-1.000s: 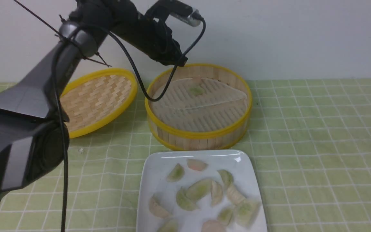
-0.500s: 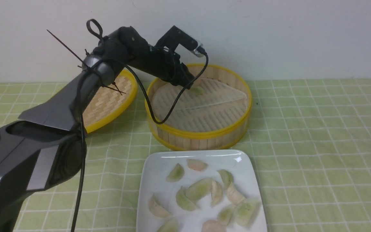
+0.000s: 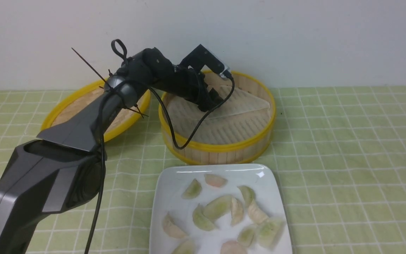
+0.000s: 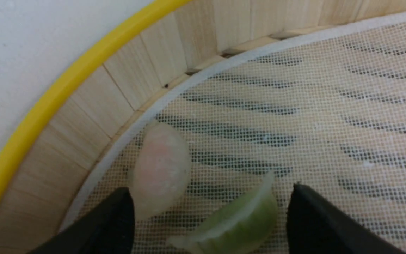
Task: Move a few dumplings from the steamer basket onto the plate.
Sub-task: Use the left arm to grab a dumpling from the steamer, then use the left arm to put the dumpling into the plate
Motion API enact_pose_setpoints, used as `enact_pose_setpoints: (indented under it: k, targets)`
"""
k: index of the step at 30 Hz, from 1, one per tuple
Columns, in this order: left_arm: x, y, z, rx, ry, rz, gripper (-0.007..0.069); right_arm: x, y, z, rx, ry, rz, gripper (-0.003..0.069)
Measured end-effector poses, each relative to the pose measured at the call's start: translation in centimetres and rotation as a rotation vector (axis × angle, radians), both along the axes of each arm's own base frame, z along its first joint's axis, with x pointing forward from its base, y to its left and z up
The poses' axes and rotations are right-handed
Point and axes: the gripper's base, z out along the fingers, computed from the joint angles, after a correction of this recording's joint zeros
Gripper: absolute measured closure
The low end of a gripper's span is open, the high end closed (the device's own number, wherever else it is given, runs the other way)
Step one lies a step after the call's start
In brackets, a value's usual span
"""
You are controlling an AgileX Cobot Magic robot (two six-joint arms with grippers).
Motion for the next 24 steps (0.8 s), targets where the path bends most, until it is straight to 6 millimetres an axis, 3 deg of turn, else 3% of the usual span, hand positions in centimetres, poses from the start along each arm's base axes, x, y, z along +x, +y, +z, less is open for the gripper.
enact_pose_setpoints:
  k: [2,7,8,13,15,20,24]
  targets:
    - [0.1,0.0,0.0,0.001,-0.005,0.004,0.0123,0.0,0.0,0.0,0.000,0.000,0.000,0.0673]
    - [-0.1,-0.5,0.1,0.052,-0.032,-0.017,0.0468,0.0,0.0,0.0,0.000,0.000,0.000,0.0673]
    - [-0.2,-0.6,0.2,0.061,-0.036,-0.022,0.0491,0.0,0.0,0.0,0.000,0.000,0.000,0.0673]
    - [-1.1,-0.4,2.0,0.128,0.011,-0.080,0.0481,0.0,0.0,0.0,0.000,0.001,-0.001,0.0673]
    - [-1.5,-0.1,3.7,0.153,0.018,-0.082,0.0481,0.0,0.0,0.0,0.000,0.001,-0.001,0.0673]
    - [-3.2,0.9,10.2,0.203,0.004,-0.046,0.0481,0.0,0.0,0.0,0.000,0.001,-0.001,0.0673]
    - [-4.3,1.4,13.0,0.220,0.007,-0.047,0.0482,0.0,0.0,0.0,0.000,0.001,-0.001,0.0673]
